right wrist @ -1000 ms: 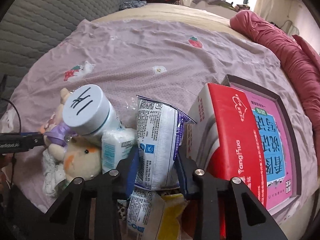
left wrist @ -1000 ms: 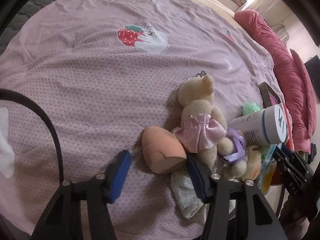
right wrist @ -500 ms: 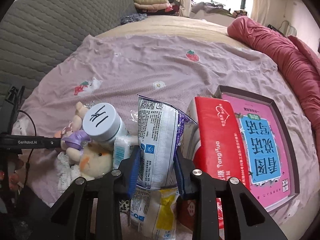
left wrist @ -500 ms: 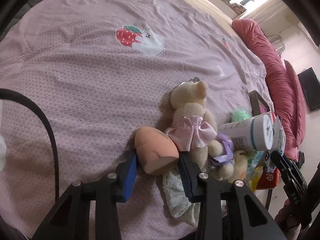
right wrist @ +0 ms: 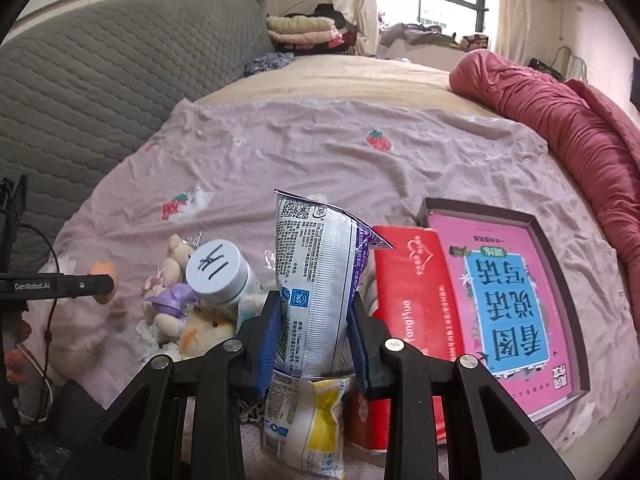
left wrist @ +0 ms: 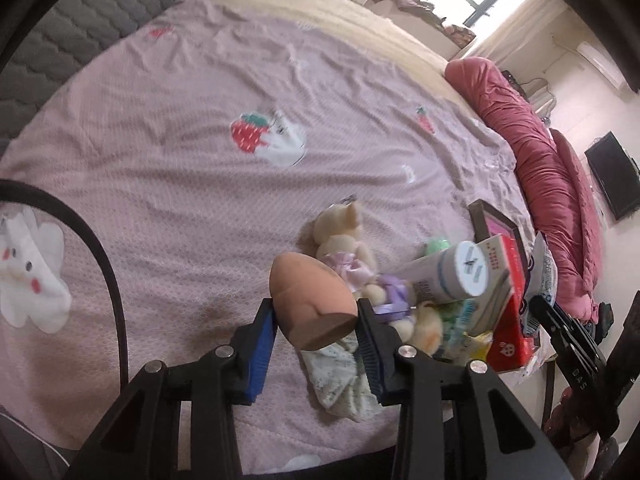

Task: Organize soft objects
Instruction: 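Carry the sponge with the left tool while the right tool carries the pouch toward the pink book tray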

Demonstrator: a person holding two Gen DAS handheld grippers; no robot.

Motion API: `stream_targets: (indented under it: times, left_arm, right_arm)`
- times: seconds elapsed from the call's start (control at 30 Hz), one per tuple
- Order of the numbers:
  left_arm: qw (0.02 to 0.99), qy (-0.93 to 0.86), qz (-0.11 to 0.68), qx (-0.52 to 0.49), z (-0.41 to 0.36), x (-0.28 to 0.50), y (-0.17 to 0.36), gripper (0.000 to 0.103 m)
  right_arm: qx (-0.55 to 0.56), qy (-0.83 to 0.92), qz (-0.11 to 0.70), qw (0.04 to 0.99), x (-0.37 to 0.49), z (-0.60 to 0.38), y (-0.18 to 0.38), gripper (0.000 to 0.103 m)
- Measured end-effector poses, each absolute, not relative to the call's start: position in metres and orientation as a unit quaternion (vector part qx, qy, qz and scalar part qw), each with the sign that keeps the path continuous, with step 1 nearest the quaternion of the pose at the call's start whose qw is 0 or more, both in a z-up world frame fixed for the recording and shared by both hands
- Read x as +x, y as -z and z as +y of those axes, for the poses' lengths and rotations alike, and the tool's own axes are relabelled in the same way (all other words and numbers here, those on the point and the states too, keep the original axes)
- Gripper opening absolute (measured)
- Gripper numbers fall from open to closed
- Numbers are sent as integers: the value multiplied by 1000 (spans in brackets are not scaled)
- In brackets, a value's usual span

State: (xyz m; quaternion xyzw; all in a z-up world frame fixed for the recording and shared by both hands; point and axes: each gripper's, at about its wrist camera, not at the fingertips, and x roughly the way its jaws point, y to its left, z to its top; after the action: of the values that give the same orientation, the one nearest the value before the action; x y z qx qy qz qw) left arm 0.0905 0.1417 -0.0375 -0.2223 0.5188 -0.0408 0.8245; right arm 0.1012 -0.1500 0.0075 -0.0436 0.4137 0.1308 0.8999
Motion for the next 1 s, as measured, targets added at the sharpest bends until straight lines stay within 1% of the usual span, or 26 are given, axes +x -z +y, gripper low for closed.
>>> stream_targets:
  times: [0.2,0.43,0.77,1.0]
  left_arm:
    - [841,61,498,-202,115,87,2,40]
    - [856,98,478,-171,64,93,-36,40]
    - [860,162,469,-122,-34,105,-67,40]
    - [848,209,478,-96,-99,114,-72,40]
  right_arm:
    - [-36,-123,391,911,91,-167,-28,32]
    - [-30,-104,370,923,81,-207,-47,32]
    - [-17,-52,345,937,76,-274,-65,32]
    - [17,-19,345,938,76,-319,-63,32]
